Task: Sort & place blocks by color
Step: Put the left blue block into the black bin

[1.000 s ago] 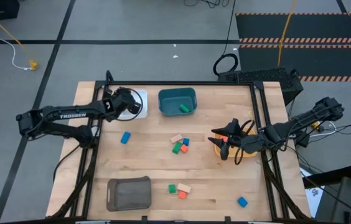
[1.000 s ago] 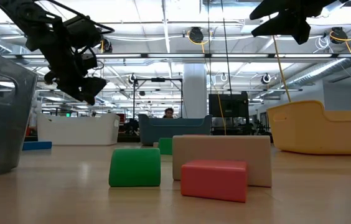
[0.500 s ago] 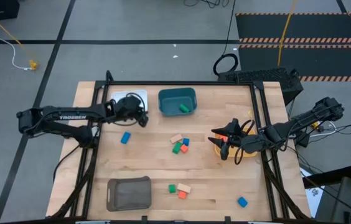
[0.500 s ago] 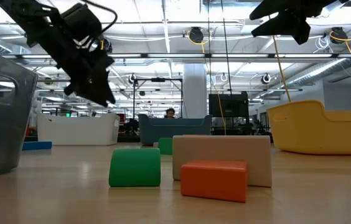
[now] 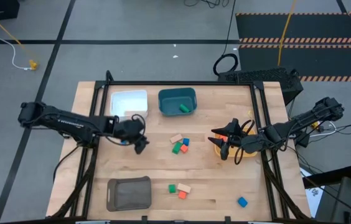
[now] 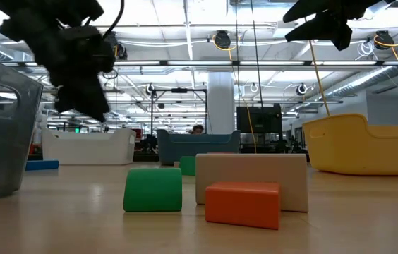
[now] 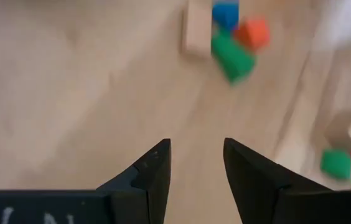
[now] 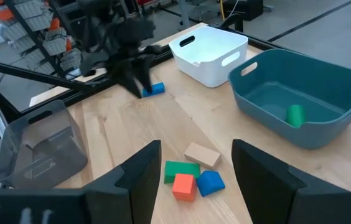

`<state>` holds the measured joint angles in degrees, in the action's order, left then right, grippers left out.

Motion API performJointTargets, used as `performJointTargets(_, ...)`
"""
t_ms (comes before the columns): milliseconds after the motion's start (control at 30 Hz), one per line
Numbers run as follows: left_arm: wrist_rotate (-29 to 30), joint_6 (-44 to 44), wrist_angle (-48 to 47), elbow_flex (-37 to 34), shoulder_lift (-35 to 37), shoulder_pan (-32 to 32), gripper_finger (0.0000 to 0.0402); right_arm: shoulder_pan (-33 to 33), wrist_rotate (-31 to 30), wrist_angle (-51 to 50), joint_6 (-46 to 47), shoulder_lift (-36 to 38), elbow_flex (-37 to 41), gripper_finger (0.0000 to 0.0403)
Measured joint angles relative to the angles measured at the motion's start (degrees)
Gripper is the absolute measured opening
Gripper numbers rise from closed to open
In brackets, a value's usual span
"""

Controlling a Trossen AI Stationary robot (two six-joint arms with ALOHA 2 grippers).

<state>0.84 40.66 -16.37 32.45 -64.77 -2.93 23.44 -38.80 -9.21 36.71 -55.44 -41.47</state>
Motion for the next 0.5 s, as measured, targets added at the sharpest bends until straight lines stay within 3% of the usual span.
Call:
performJointTargets(200, -2.09, 9.66, -15.44, 0.0, 0.0, -4.97, 0.0147, 0.0, -0.06, -0.02, -0.47, 0.0, 0.0, 0.0187)
performJointTargets(333, 2.31, 14.06, -26.98, -0.02, 0.0, -5.89, 0.0147, 0.0, -0.08, -0.02, -0.55, 0.0, 0.0, 0.0187)
performJointTargets(500, 8.99, 14.57, -32.45, -0.02, 0.0, -5.42, 0.0147, 0.0, -0.07, -0.02, -0.55, 0.0, 0.0, 0.0187)
